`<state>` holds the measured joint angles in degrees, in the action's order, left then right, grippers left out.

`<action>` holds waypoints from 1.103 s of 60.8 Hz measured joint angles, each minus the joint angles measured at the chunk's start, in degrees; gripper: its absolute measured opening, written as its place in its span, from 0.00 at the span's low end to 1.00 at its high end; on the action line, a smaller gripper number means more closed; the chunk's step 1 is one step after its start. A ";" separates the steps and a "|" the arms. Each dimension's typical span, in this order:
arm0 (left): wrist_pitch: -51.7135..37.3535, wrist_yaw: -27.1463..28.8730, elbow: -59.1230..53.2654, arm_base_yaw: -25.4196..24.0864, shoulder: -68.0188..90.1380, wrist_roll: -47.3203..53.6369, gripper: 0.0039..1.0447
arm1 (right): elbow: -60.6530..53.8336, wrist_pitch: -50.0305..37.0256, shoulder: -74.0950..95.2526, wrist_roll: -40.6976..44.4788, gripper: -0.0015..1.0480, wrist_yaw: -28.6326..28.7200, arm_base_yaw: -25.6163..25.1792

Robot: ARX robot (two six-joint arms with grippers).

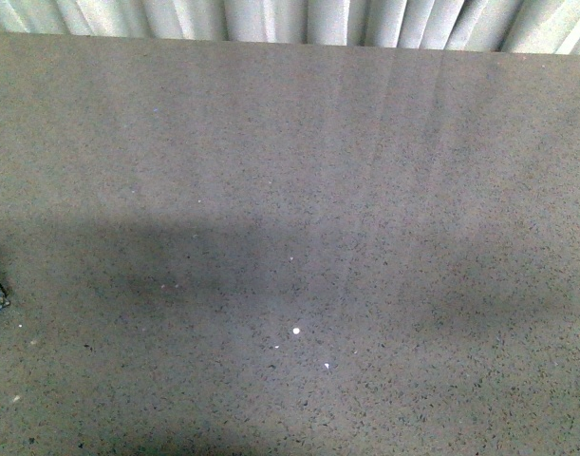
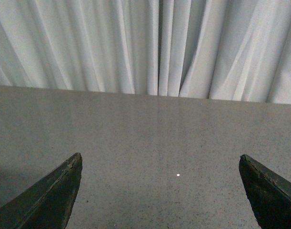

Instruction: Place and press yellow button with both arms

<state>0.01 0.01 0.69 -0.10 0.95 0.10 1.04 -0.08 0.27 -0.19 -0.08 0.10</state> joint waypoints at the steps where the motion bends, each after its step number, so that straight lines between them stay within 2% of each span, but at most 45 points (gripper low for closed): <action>1: 0.00 0.00 0.00 0.00 0.00 0.00 0.68 | 0.02 0.00 0.00 0.00 0.91 0.00 0.00; 4: 0.00 0.00 0.00 0.00 0.00 0.00 0.80 | 0.00 -0.02 0.00 0.00 0.91 -0.02 0.00; 9: 0.00 0.00 0.00 0.00 0.00 0.04 0.93 | 0.00 -0.02 0.00 0.00 0.91 0.00 0.00; 37: 0.02 -0.07 0.02 -0.02 0.00 0.02 0.91 | 0.00 0.00 0.00 0.00 0.91 0.00 0.00; 39: 2.84 -3.74 0.94 -1.03 1.38 -1.38 0.91 | 0.00 0.00 0.00 0.00 0.91 -0.02 0.00; 40: 6.56 -7.82 2.36 -2.14 2.82 -3.41 0.91 | 0.00 0.00 0.00 0.00 0.91 -0.07 0.00; 43: 14.25 -15.47 6.21 -4.68 9.44 -6.86 0.91 | 0.00 0.00 0.00 0.00 0.91 0.07 0.00; 46: 16.20 -19.23 8.00 -6.19 15.02 -8.26 0.91 | 0.00 -0.02 0.00 0.00 0.91 0.11 0.00; 49: 14.08 -20.63 9.20 -7.32 21.55 -8.94 0.91 | 0.00 0.00 0.00 0.00 0.91 0.11 0.00; 60: -5.64 -20.15 11.58 -12.09 45.77 -2.43 0.91 | 0.00 0.00 0.00 0.00 0.91 0.04 0.00; 67: -12.57 -20.02 12.92 -16.70 57.22 -0.13 0.91 | 0.00 0.00 0.00 0.00 0.91 0.07 0.00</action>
<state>-12.56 -20.01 13.61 -16.80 58.17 -0.03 1.04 -0.08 0.27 -0.19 -0.01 0.10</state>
